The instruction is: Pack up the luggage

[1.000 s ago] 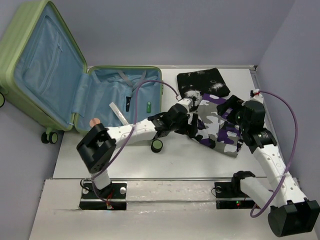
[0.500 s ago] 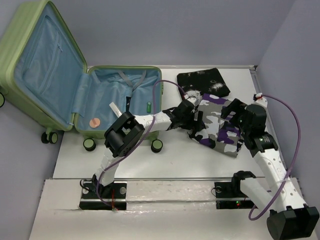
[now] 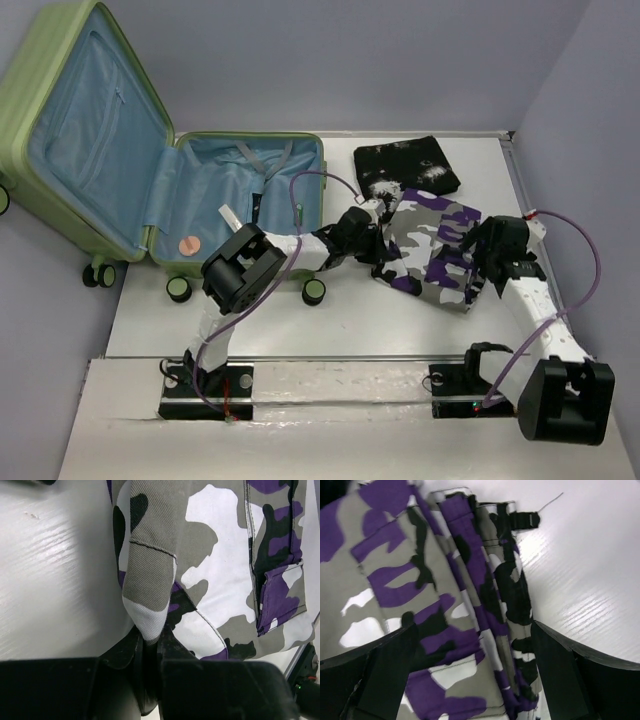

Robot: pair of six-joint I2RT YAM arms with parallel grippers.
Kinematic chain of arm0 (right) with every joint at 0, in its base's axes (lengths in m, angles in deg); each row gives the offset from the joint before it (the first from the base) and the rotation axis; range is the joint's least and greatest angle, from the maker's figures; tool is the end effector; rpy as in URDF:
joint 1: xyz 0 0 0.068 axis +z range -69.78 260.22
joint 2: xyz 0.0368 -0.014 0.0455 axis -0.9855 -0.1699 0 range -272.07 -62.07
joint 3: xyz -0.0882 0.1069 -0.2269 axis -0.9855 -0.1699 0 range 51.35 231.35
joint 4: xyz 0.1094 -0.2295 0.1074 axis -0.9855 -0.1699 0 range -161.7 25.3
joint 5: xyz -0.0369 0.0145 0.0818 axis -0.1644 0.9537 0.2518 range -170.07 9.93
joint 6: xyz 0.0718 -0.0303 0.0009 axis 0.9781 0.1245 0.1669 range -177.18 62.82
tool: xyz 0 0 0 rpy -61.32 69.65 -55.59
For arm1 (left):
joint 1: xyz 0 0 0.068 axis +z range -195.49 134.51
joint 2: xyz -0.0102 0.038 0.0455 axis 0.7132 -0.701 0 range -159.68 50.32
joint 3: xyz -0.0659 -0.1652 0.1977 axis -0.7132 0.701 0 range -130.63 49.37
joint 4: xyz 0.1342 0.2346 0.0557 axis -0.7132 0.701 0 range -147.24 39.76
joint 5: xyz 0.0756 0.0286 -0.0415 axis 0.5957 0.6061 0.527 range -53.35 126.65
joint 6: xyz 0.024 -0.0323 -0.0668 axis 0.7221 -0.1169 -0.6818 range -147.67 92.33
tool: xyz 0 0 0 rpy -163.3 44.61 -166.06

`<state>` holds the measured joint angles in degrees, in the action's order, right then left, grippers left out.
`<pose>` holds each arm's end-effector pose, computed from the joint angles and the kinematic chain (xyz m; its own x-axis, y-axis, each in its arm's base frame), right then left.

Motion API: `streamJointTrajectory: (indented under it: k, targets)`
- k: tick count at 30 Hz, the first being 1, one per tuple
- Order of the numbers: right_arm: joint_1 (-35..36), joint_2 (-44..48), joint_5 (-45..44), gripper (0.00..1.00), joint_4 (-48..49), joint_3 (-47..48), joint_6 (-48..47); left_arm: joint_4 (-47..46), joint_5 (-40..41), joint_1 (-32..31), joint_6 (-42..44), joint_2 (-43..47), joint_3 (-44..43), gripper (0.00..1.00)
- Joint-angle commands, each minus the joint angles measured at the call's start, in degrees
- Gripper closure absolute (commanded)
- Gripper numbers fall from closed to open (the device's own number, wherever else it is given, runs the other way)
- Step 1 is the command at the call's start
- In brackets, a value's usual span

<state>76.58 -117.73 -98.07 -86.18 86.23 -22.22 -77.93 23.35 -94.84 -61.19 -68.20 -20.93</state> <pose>0.2399 -0.0358 0.1969 -0.3847 0.5705 -0.7256 0.6211 0.7415 0.2537 0.3037 -0.3772 0.1208 -0.7323 0.0278 -0.6804 0.5599 0.5933 -0.5784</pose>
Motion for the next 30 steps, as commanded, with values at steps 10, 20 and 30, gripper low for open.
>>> streamJointTrajectory:
  k: [10, 20, 30]
  targets:
    - [-11.83, -17.81, 19.93, 0.00, 10.13, 0.46, -2.00, -0.32, -2.78, 0.83, 1.09, 4.52, 7.02, 0.94]
    - [-12.97, -26.69, 33.55, 0.60, 23.22, -4.90, 0.54, -0.93, -3.93, 0.65, 1.17, 4.53, 6.85, 0.94]
    - [-12.97, -13.45, 36.28, 0.93, 30.70, -10.17, 1.43, -0.76, -4.89, -1.19, 0.65, 4.79, 5.79, 0.94]
